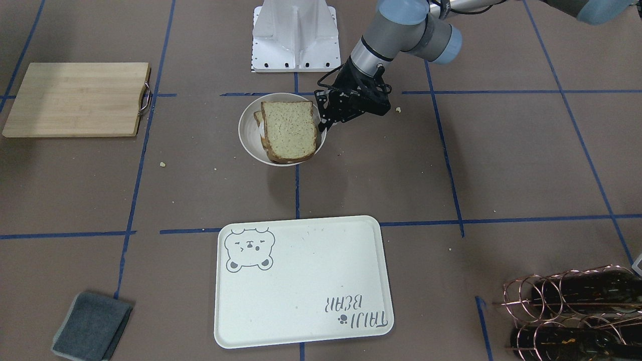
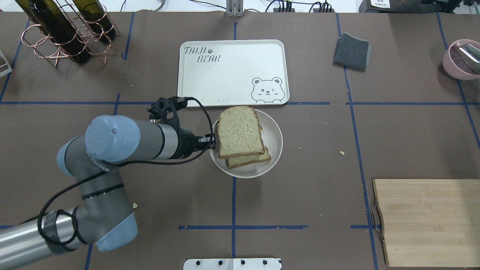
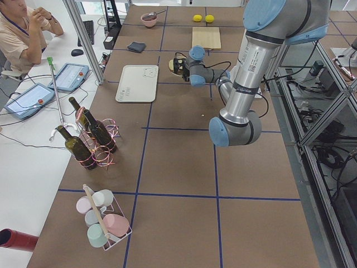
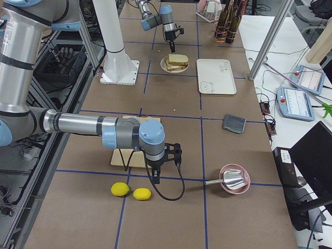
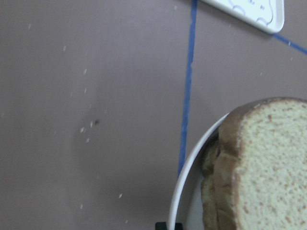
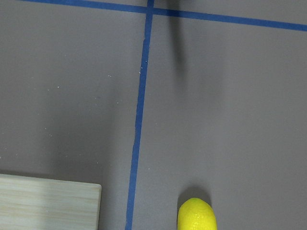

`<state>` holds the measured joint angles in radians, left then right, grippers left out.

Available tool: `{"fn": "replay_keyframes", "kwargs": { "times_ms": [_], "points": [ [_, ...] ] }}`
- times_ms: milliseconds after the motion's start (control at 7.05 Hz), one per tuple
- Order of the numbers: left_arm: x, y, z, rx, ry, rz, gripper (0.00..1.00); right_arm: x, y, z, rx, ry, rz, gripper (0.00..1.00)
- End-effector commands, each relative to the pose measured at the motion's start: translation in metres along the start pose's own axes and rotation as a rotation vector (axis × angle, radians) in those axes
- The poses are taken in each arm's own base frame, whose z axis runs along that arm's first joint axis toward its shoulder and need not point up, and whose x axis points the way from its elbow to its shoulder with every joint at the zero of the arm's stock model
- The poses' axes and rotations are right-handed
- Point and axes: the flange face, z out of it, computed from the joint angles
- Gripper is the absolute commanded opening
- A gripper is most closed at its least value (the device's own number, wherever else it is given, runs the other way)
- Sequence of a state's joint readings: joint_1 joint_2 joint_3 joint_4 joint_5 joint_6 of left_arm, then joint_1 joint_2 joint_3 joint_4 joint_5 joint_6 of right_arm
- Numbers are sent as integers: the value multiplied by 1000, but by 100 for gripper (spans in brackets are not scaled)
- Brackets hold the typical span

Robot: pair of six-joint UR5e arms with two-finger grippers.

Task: Make sandwich and place on tray
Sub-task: 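Carry the plate farther from the robot onto the white tray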

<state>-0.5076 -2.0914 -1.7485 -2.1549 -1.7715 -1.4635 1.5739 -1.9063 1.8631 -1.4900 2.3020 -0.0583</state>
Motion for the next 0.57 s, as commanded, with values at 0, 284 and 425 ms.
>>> {"fn": "replay_keyframes", "kwargs": {
  "times_ms": [0, 284, 425],
  "points": [
    [14, -126, 18, 77, -65, 54, 0, -1, -1, -1, 2, 0, -2, 100],
    [14, -209, 62, 116, -162, 73, 0, -1, -1, -1, 3, -2, -4, 100],
    [-5, -226, 92, 121, -160, 91, 0, 0, -1, 0, 1, 0, -2, 100]
  ]
}}
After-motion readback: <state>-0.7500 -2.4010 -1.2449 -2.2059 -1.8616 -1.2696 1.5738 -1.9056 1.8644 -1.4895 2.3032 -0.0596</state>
